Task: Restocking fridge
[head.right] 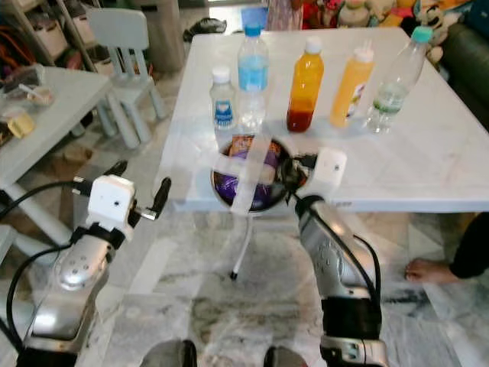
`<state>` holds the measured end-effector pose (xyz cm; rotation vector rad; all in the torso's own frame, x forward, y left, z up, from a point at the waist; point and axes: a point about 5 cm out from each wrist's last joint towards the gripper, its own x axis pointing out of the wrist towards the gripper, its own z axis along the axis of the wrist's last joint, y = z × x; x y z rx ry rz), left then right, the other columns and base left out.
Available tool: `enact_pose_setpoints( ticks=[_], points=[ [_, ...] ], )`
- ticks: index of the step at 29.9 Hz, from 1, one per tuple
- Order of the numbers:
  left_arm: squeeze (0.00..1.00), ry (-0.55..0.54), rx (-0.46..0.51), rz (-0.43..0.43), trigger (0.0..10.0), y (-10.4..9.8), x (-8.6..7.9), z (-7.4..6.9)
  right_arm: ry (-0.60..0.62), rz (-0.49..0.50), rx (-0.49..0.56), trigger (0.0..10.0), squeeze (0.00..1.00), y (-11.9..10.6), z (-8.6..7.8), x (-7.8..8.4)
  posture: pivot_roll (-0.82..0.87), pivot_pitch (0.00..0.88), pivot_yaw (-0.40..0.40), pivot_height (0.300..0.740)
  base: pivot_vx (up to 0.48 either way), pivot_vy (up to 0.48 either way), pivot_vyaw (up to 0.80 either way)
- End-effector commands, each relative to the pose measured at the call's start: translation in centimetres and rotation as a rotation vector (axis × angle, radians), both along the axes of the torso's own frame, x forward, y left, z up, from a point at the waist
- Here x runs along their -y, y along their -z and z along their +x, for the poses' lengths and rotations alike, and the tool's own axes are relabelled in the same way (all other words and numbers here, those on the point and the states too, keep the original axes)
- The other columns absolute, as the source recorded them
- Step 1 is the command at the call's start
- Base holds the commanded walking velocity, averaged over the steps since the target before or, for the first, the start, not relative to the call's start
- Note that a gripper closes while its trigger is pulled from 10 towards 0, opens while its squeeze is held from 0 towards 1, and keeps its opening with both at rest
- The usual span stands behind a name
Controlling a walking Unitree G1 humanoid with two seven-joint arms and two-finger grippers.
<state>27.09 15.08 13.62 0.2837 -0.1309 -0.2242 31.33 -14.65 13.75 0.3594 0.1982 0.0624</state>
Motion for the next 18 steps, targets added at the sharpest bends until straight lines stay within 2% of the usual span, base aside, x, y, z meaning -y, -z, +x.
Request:
enact_pose_setpoints(
  ticks=[1, 4, 7, 14, 18],
  points=[
    [0.0, -0.031, -0.02, -0.019, 10.0, 0.6, -0.5, -0.2, 0.014, -0.028, 0.014, 10.0, 0.0, 0.0, -0.3, 0.2, 0.06, 0.04, 0.032, 0.74, 0.0, 0.0, 0.8],
    [0.0, -0.056, -0.041, -0.048, 10.0, 1.0, -0.6, -0.3, 0.011, -0.036, 0.03, 10.0, 0.0, -0.1, -0.5, 0.3, 0.05, 0.035, 0.036, 0.74, 0.0, 0.0, 0.8],
    [0.0, -0.117, -0.078, -0.116, 10.0, 1.8, -0.9, -0.6, 0.031, -0.013, 0.048, 10.0, 0.0, 0.2, -1.0, 0.9, 0.05, 0.022, 0.035, 0.74, 0.0, 0.0, 0.8],
    [0.0, -0.157, -0.066, -0.101, 10.0, 2.1, -1.2, -0.4, 0.015, 0.03, 0.089, 10.0, 0.0, 0.2, -1.5, 0.8, 0.04, 0.005, 0.029, 0.74, 0.0, 0.0, 0.8],
    [0.0, -0.184, -0.046, -0.091, 10.0, 1.9, -1.4, 0.4, -0.005, 0.043, 0.139, 10.0, 0.0, -0.4, -1.3, 0.4, 0.04, 0.0, 0.023, 0.74, 0.0, 0.0, 0.8]
  ],
)
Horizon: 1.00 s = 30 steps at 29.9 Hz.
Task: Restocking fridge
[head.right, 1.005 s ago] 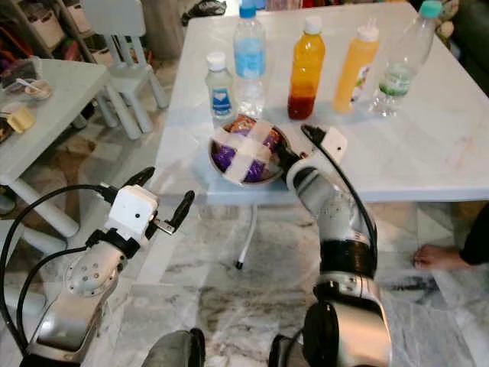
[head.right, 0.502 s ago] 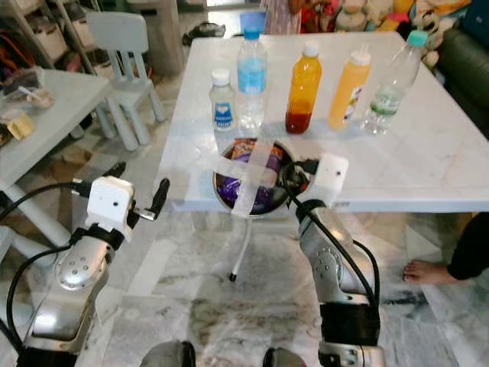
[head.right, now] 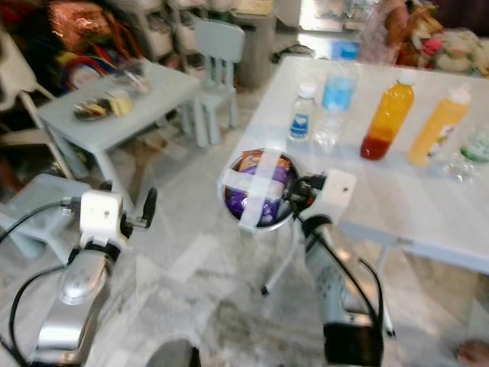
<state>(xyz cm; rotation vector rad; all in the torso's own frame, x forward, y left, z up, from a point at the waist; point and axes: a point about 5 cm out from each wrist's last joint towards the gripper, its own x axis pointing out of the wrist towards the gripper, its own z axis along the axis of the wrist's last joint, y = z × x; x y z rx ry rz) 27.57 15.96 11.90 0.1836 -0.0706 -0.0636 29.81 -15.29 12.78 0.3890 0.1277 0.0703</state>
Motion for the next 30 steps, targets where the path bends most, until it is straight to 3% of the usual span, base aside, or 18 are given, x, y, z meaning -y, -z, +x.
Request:
enact_pose_setpoints(
  ticks=[1, 11, 18, 25, 27, 30],
  points=[
    [0.0, -0.023, -0.001, 0.013, 10.0, 0.2, -0.5, 0.0, -0.013, 0.012, 0.073, 10.0, 0.0, -1.4, 0.2, -0.3, 0.04, 0.0, 0.023, 0.74, 0.0, 0.0, 0.8],
    [0.0, -0.035, -0.022, 0.014, 10.0, 1.2, -0.2, -0.1, -0.001, 0.017, 0.08, 10.0, 0.0, -0.9, -0.2, 0.2, 0.02, 0.0, 0.019, 0.74, 0.0, 0.0, 0.8],
    [0.0, -0.031, -0.039, -0.021, 10.0, 2.1, 0.1, -0.1, -0.028, 0.021, 0.09, 10.0, 0.0, -0.7, 0.0, -0.7, 0.02, 0.0, 0.016, 0.74, 0.0, 0.0, 0.8],
    [0.0, -0.085, -0.04, -0.012, 10.0, 2.0, -1.3, -0.5, -0.016, -0.012, 0.096, 10.0, 0.0, -0.6, -0.1, 0.1, 0.04, 0.0, 0.017, 0.74, 0.0, 0.0, 0.8],
    [0.0, -0.121, -0.067, -0.006, 10.0, 2.6, -2.4, -1.5, -0.012, -0.039, 0.083, 10.0, 0.0, -0.1, -0.6, 0.8, 0.04, 0.0, 0.016, 0.74, 0.0, 0.126, 0.8],
    [0.0, -0.135, -0.076, -0.006, 10.0, 2.9, -2.8, -1.9, -0.009, -0.048, 0.078, 10.0, 0.0, 0.1, -0.8, 1.0, 0.04, 0.0, 0.017, 0.74, 0.0, 0.409, 0.8]
  ],
)
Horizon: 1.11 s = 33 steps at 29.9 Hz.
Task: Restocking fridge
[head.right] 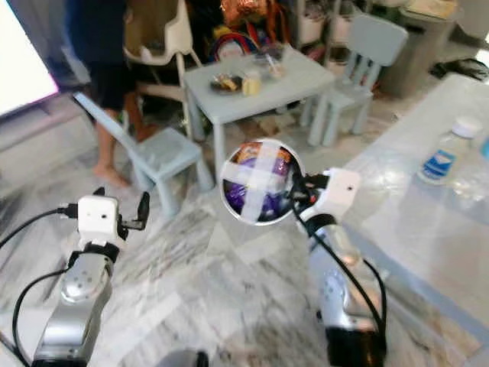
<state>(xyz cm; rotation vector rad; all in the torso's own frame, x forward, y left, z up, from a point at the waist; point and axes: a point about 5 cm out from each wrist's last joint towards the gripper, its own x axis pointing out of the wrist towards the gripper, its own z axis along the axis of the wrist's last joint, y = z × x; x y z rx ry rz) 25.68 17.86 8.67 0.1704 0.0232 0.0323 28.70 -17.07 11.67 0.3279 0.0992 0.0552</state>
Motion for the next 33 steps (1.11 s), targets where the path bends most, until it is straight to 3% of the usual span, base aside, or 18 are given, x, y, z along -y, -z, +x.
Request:
enact_pose_setpoints(
  ticks=[1, 5, 13, 18, 22, 27, 29, 32, 33],
  points=[
    [0.0, -0.041, 0.001, 0.01, 10.0, -0.2, -1.2, -0.4, -0.022, 0.009, 0.043, 10.0, 0.0, -0.8, 0.1, -0.6, 0.05, 0.0, 0.015, 0.74, 0.0, 0.465, 0.8],
    [0.0, -0.055, -0.014, 0.014, 10.0, 0.3, -1.6, -1.0, -0.011, 0.01, 0.023, 10.0, 0.0, -0.2, -0.2, -0.3, 0.05, 0.0, 0.015, 0.74, 0.0, 0.285, 0.8],
    [0.0, -0.038, 0.0, 0.018, 10.0, -0.1, -1.0, -0.4, -0.015, 0.023, 0.026, 10.0, 0.0, -0.1, -0.1, -0.9, 0.05, 0.0, 0.02, 0.74, 0.0, 0.0, 0.8],
    [0.0, -0.02, -0.064, -0.073, 10.0, 0.3, -1.1, -0.9, -0.011, 0.03, 0.019, 10.0, 0.0, 0.2, -0.5, -0.9, 0.06, 0.0, 0.024, 0.74, 0.0, 0.0, 0.8],
    [0.0, -0.036, -0.082, -0.051, 10.0, 0.6, -1.4, -1.1, -0.011, 0.033, 0.014, 10.0, 0.0, 0.4, -0.5, -1.0, 0.06, 0.0, 0.023, 0.74, 0.0, 0.0, 0.8],
    [0.0, 0.021, -0.091, -0.074, 10.0, 0.6, -1.0, -1.2, -0.012, 0.038, 0.008, 10.0, 0.0, 0.6, -0.6, -1.2, 0.06, 0.0, 0.023, 0.74, 0.0, 0.0, 0.8],
    [0.0, 0.066, -0.088, -0.032, 10.0, 0.5, -0.7, -1.4, -0.012, 0.038, 0.005, 10.0, 0.0, 0.7, -0.6, -1.2, 0.07, 0.0, 0.031, 0.74, 0.0, 0.0, 0.8],
    [0.0, 0.075, -0.086, -0.053, 10.0, 0.4, -0.8, -2.0, -0.006, 0.031, 0.009, 10.0, 0.0, 0.7, -0.7, -0.9, 0.09, 0.0, 0.032, 0.74, 0.0, 0.0, 0.8],
    [0.0, 0.054, -0.084, -0.022, 10.0, 0.3, -1.0, -2.2, -0.003, 0.029, 0.01, 10.0, 0.0, 0.7, -0.8, -0.8, 0.09, 0.0, 0.032, 0.74, 0.0, 0.0, 0.8]
  ],
)
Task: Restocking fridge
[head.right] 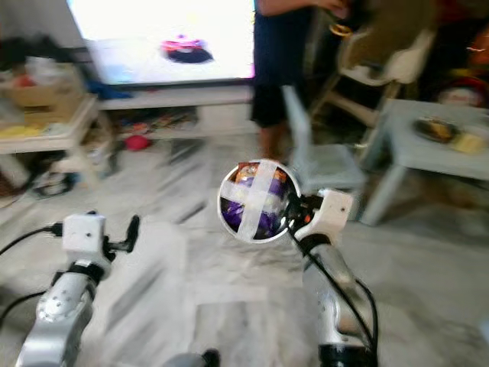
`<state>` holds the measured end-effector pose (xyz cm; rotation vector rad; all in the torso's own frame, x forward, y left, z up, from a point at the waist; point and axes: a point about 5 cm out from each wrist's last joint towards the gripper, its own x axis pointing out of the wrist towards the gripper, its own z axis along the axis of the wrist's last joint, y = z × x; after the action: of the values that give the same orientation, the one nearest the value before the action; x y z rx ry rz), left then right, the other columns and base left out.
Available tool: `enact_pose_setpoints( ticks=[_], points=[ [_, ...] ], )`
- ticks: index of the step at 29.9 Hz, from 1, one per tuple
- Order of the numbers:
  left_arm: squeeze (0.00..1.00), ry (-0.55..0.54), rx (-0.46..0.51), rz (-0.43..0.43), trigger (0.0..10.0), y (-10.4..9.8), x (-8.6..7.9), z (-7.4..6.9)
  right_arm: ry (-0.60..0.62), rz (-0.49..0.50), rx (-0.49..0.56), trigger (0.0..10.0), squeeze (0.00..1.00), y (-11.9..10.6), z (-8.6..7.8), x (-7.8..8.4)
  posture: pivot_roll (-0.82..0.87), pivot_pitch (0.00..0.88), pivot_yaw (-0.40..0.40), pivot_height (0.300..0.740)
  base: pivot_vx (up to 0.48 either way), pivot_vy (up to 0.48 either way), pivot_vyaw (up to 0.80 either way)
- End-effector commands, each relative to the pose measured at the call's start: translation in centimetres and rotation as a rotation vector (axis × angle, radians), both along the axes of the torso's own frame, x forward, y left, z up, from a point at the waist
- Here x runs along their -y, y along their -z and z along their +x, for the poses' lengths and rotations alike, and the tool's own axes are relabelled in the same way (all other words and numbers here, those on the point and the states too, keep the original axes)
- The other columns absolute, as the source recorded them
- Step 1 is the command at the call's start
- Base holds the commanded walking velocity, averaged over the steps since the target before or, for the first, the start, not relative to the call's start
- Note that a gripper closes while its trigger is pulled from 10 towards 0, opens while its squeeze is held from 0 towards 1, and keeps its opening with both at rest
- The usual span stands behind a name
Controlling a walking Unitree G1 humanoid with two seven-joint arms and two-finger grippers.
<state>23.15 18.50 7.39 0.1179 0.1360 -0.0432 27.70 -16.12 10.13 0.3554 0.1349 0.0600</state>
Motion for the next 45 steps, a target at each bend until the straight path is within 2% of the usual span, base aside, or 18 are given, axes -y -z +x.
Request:
enact_pose_setpoints(
  ticks=[1, 3, 7, 9, 11, 16, 19, 26, 38, 45],
  points=[
    [0.0, -0.025, 0.036, 0.059, 10.0, -1.0, -0.6, 0.2, 0.009, 0.001, 0.046, 10.0, 0.0, -0.8, 0.2, 0.2, 0.1, 0.0, 0.031, 0.74, 0.0, 0.0, 0.8],
    [0.0, -0.009, 0.013, 0.02, 10.0, -0.7, -0.3, 0.0, 0.016, -0.005, 0.043, 10.0, 0.0, -0.7, 0.2, 0.6, 0.11, 0.0, 0.028, 0.74, 0.0, 0.0, 0.8],
    [0.0, -0.028, 0.013, 0.021, 10.0, -0.6, -0.1, -0.2, 0.005, -0.025, 0.049, 10.0, 0.0, -0.8, 0.4, 0.7, 0.11, 0.0, 0.029, 0.74, 0.0, 0.0, 0.8],
    [0.0, -0.02, 0.03, -0.006, 10.0, -0.8, 0.0, -0.1, 0.003, -0.029, 0.052, 10.0, 0.0, -0.9, 0.6, 0.7, 0.11, 0.0, 0.023, 0.74, 0.0, 0.0, 0.8],
    [0.0, -0.02, 0.034, 0.003, 10.0, -0.9, 0.0, 0.0, 0.001, -0.031, 0.053, 10.0, 0.0, -0.9, 0.7, 0.8, 0.11, 0.0, 0.019, 0.74, 0.0, 0.0, 0.8],
    [0.0, -0.067, 0.039, -0.031, 10.0, -1.0, -0.4, 0.4, -0.007, -0.034, 0.056, 10.0, 0.0, -0.9, 0.7, 0.8, 0.1, 0.0, 0.003, 0.74, 0.0, 0.0, 0.8],
    [0.0, -0.079, 0.047, -0.007, 10.0, -0.8, -0.2, 0.6, -0.007, -0.033, 0.046, 10.0, 0.0, -0.7, 0.4, 0.9, 0.1, 0.0, -0.017, 0.74, 0.0, 0.0, 0.8],
    [0.0, -0.086, 0.053, -0.027, 10.0, -0.5, 0.4, 0.4, -0.051, -0.042, 0.027, 10.0, 0.0, -0.4, 0.6, 0.5, 0.11, 0.0, -0.058, 0.74, 0.0, 0.0, 0.8],
    [0.0, -0.121, 0.064, -0.024, 10.0, -0.4, 0.1, 0.7, -0.059, -0.055, 0.056, 10.0, 0.0, -0.8, 1.8, 0.4, 0.1, 0.0, -0.031, 0.74, 0.0, 0.0, 0.8],
    [0.0, -0.141, 0.066, -0.021, 10.0, -0.4, 0.0, 0.6, -0.062, -0.051, 0.057, 10.0, 0.0, -0.7, 1.8, 0.3, 0.1, 0.0, -0.029, 0.74, 0.0, 0.0, 0.8]
  ],
)
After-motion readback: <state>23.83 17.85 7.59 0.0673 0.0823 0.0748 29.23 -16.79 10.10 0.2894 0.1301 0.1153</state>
